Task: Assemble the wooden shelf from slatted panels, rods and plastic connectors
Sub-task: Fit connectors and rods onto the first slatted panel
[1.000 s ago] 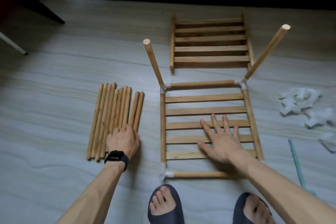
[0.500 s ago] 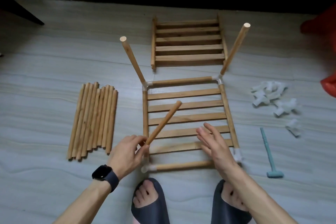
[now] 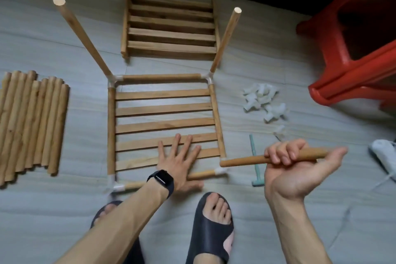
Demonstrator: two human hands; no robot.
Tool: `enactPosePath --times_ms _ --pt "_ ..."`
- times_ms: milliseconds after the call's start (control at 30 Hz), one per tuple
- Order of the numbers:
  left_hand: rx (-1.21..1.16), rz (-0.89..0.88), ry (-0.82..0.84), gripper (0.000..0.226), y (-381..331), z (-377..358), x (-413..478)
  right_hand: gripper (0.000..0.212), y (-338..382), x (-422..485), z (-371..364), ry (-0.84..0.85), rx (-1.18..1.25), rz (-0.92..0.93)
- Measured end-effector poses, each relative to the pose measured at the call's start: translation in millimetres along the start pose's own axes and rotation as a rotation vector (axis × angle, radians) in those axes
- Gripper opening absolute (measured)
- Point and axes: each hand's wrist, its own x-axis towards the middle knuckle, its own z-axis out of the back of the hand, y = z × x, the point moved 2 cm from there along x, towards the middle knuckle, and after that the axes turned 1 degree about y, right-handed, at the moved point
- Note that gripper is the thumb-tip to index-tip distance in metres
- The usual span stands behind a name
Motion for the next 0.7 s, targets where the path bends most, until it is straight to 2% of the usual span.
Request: enactPosePath --times_ms 67,167,433,700 --pt "0.036 0.019 0.018 0.096 9.8 -15.8 -0.7 0.061 2.6 -6.7 10.9 0.077 -0.076 0.042" --pt "0.049 0.025 0.024 0.092 14.4 -22.7 -2.1 0.058 -0.5 -11.6 19.8 0.149 -0.132 0.058" --pt "0.03 0.056 0.051 0.091 13.2 -23.3 0.5 0.058 -21.4 -20.9 22.8 0.171 -0.261 0.034" --pt "0.056 0.07 0.096 0.09 11.2 -20.1 0.4 0.052 -36.1 -42.4 35.9 0.268 -0.477 0.132"
